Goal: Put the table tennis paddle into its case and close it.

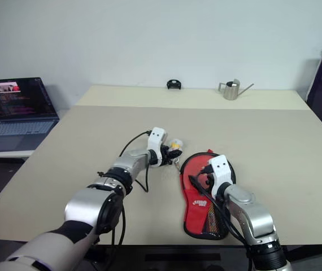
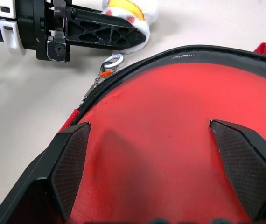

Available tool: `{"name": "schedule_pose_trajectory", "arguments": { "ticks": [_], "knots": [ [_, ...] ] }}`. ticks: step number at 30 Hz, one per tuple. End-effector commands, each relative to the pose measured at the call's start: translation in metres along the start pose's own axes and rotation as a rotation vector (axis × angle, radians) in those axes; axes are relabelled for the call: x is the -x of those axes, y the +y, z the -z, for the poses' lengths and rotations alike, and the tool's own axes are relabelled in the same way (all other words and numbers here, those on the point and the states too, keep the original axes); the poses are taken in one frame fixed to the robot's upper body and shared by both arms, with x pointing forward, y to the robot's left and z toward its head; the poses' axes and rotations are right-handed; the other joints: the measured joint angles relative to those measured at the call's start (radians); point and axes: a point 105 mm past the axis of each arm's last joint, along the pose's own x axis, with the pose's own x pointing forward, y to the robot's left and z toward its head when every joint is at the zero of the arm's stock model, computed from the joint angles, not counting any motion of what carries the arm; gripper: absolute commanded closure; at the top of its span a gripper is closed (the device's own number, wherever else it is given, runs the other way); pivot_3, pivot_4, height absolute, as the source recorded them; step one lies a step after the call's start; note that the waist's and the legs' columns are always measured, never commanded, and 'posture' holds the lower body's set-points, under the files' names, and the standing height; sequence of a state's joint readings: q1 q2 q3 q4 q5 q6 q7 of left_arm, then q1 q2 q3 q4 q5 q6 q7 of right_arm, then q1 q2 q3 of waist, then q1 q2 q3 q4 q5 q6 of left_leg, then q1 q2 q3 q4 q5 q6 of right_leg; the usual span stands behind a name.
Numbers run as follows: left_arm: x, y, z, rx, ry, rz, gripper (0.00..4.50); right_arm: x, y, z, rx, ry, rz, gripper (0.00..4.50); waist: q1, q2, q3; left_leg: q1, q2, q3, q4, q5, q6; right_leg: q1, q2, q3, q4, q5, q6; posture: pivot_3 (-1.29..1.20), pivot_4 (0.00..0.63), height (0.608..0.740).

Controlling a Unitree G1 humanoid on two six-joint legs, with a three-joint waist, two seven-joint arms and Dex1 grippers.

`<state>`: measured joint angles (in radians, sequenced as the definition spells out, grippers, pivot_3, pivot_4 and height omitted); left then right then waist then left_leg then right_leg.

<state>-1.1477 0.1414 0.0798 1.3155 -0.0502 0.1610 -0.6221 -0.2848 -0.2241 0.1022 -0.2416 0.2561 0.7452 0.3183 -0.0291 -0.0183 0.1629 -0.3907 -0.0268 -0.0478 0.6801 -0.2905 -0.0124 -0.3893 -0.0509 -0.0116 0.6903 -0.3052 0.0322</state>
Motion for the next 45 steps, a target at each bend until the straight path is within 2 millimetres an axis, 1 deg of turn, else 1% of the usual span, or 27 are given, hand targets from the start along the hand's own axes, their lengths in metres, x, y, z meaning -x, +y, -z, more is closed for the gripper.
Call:
{"name": "schedule_pose_trajectory", "arguments": {
  "ticks": [1, 2, 3, 10, 14, 19, 24, 26, 29, 33, 34, 39, 42, 45],
  "knots": [
    [0.003, 0.003, -0.004, -0.007, -0.004, 0.009, 3.98, 0.003, -0.002, 0.006, 0.007, 0.038, 0.02, 0.0, 0.0, 0.0, 0.0, 0.0, 0.0, 0.0, 0.0, 0.0, 0.0, 0.0, 0.0, 0.0, 0.0, 0.0, 0.0, 0.0, 0.15, 0.74],
    [0.005, 0.005, -0.003, -0.008, 0.001, 0.012, 4.2, 0.003, -0.002, 0.008, 0.004, 0.057, 0.016, 0.0, 0.0, 0.0, 0.0, 0.0, 0.0, 0.0, 0.0, 0.0, 0.0, 0.0, 0.0, 0.0, 0.0, 0.0, 0.0, 0.0, 0.15, 0.74],
    [0.007, 0.007, -0.001, -0.009, 0.004, 0.013, 4.31, 0.003, -0.004, 0.009, 0.011, 0.065, 0.02, 0.0, 0.0, 0.0, 0.0, 0.0, 0.0, 0.0, 0.0, 0.0, 0.0, 0.0, 0.0, 0.0, 0.0, 0.0, 0.0, 0.0, 0.15, 0.74],
    [0.028, 0.028, -0.005, 0.026, -0.035, 0.036, 4.32, -0.002, -0.01, 0.008, 0.006, 0.091, 0.027, 0.0, -0.005, 0.0, 0.0, 0.002, 0.0, 0.0, 0.0, 0.0, 0.0, 0.0, 0.0, 0.0, 0.003, 0.0, 0.0, 0.0, 0.15, 0.74],
    [0.04, 0.034, 0.001, 0.041, -0.04, 0.088, 4.32, -0.005, -0.012, 0.006, 0.044, 0.098, 0.027, 0.0, -0.004, 0.0, 0.0, 0.005, 0.0, 0.001, 0.0, 0.0, 0.0, 0.0, 0.001, 0.001, 0.005, 0.0, 0.0, 0.0, 0.15, 0.74],
    [0.051, 0.036, 0.01, 0.055, -0.041, 0.131, 4.32, -0.011, 0.002, 0.002, 0.066, 0.067, -0.06, 0.0, -0.005, 0.0, 0.0, 0.007, 0.0, 0.001, 0.0, 0.0, 0.0, 0.001, 0.001, 0.001, 0.006, 0.0, 0.0, 0.0, 0.15, 0.74],
    [0.054, 0.03, 0.011, 0.07, -0.054, 0.171, 4.32, -0.018, 0.011, 0.005, 0.09, 0.072, -0.119, 0.0, -0.005, 0.0, 0.0, 0.007, 0.0, 0.001, 0.0, 0.0, 0.0, 0.001, 0.001, 0.002, 0.007, 0.0, 0.0, 0.0, 0.15, 0.74],
    [0.052, 0.024, 0.01, 0.067, -0.058, 0.189, 4.32, -0.022, 0.012, 0.011, 0.105, 0.103, -0.148, 0.0, -0.005, 0.0, 0.0, 0.007, 0.0, 0.001, 0.0, 0.0, 0.0, 0.001, 0.001, 0.002, 0.007, 0.0, 0.0, 0.0, 0.15, 0.74],
    [0.051, 0.016, 0.005, 0.051, -0.069, 0.218, 4.32, -0.026, 0.009, 0.016, 0.117, 0.129, -0.155, 0.0, -0.003, -0.001, -0.001, 0.007, 0.0, 0.001, 0.0, 0.0, 0.0, 0.002, 0.001, 0.002, 0.006, 0.0, 0.0, 0.0, 0.15, 0.74],
    [0.051, 0.008, -0.005, -0.01, -0.072, 0.248, 4.32, -0.029, -0.008, 0.029, 0.146, 0.188, -0.112, 0.0, -0.003, -0.002, -0.001, 0.007, 0.0, 0.0, 0.0, 0.0, 0.0, 0.002, 0.0, 0.002, 0.007, 0.0, 0.0, 0.0, 0.15, 0.74],
    [0.052, 0.008, -0.007, -0.019, -0.073, 0.252, 4.32, -0.029, -0.01, 0.031, 0.153, 0.196, -0.109, 0.0, -0.003, -0.003, -0.002, 0.008, 0.0, 0.0, 0.0, 0.0, 0.0, 0.002, 0.0, 0.002, 0.007, 0.0, 0.0, 0.0, 0.15, 0.74],
    [0.049, 0.005, -0.016, -0.161, -0.048, 0.252, 4.32, -0.019, -0.018, 0.054, 0.18, 0.259, -0.105, 0.0, -0.002, -0.004, -0.003, 0.01, 0.0, 0.0, 0.0, 0.0, 0.0, 0.005, 0.0, 0.002, 0.006, 0.0, 0.0, 0.0, 0.15, 0.74],
    [0.042, -0.001, -0.022, -0.21, -0.048, 0.258, 4.32, -0.011, -0.019, 0.067, 0.201, 0.292, -0.1, 0.0, 0.006, -0.006, -0.005, 0.01, 0.0, -0.001, 0.0, 0.0, 0.0, 0.006, 0.0, 0.001, 0.006, 0.0, 0.0, 0.0, 0.15, 0.74],
    [0.034, -0.008, -0.028, -0.249, -0.054, 0.265, 4.32, -0.007, -0.017, 0.073, 0.188, 0.303, -0.095, 0.0, 0.009, -0.007, -0.007, 0.012, 0.0, -0.002, 0.0, 0.0, 0.0, 0.01, 0.0, -0.001, 0.003, 0.0, 0.0, 0.0, 0.15, 0.74]
  ]
}}
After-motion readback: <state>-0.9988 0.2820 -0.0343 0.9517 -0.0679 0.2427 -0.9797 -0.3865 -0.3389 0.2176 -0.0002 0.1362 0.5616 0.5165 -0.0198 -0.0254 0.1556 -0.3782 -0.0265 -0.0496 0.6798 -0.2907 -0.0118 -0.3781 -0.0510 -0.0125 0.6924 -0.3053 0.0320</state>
